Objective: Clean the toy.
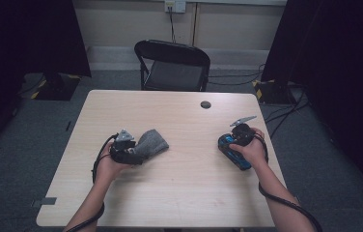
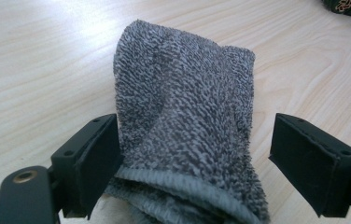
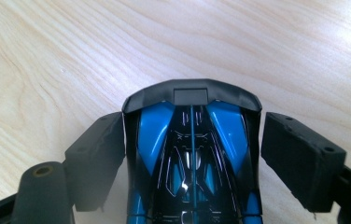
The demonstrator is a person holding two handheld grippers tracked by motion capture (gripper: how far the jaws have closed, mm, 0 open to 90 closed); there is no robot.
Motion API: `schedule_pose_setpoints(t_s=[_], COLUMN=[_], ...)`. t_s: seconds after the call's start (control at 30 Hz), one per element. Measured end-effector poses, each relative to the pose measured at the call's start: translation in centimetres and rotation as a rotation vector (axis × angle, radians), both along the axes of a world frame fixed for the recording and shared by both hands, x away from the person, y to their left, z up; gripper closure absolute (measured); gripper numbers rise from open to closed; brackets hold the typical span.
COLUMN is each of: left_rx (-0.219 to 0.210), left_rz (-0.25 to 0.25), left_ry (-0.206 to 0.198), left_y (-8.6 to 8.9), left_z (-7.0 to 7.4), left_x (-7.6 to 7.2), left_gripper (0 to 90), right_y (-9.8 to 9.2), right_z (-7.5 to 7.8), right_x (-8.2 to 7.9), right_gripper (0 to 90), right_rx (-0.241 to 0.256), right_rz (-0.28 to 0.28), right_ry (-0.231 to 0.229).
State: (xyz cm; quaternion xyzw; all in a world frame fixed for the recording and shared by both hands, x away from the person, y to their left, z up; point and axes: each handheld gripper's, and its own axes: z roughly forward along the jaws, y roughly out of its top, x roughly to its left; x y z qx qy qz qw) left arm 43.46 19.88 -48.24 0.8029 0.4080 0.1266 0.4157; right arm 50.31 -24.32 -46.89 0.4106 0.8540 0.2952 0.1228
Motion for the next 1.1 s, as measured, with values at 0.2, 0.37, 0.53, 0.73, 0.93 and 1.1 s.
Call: schedule_pose_setpoints(t_s=[0.2, 0.37, 0.53, 0.73, 0.93, 1.1], left_rx=[0.006, -0.007, -0.015, -0.016, -0.017, -0.031], left_rz=[0.005, 0.014, 0.019, 0.018, 0.006, 0.003], left_ry=[-0.002, -0.002, -0.008, -0.009, -0.005, -0.011], left_y=[0.2, 0.3, 0.5, 0.4, 0.2, 0.0], left_z=[0.8, 1.1, 1.4, 1.7, 1.8, 2.2], left_x=[-0.1, -0.2, -0.4, -0.4, -0.5, -0.7], left_gripper=[15.6, 15.6, 15.6, 15.7, 15.7, 15.8], right_y=[0.2, 0.3, 0.4, 0.4, 0.4, 0.3], right_z=[0.4, 0.7, 1.0, 1.5, 2.2, 2.8], right_x=[-0.1, -0.3, -0.4, -0.5, -0.7, -0.9], right_gripper=[20.6, 20.1, 18.4, 16.6, 16.3, 16.4], right_rx=[0.031, 0.042, 0.042, 0.055, 0.07, 0.062], right_rz=[-0.008, -0.01, 0.0, 0.003, 0.007, 0.019], right_ry=[-0.011, -0.011, -0.01, -0.016, -0.023, -0.039])
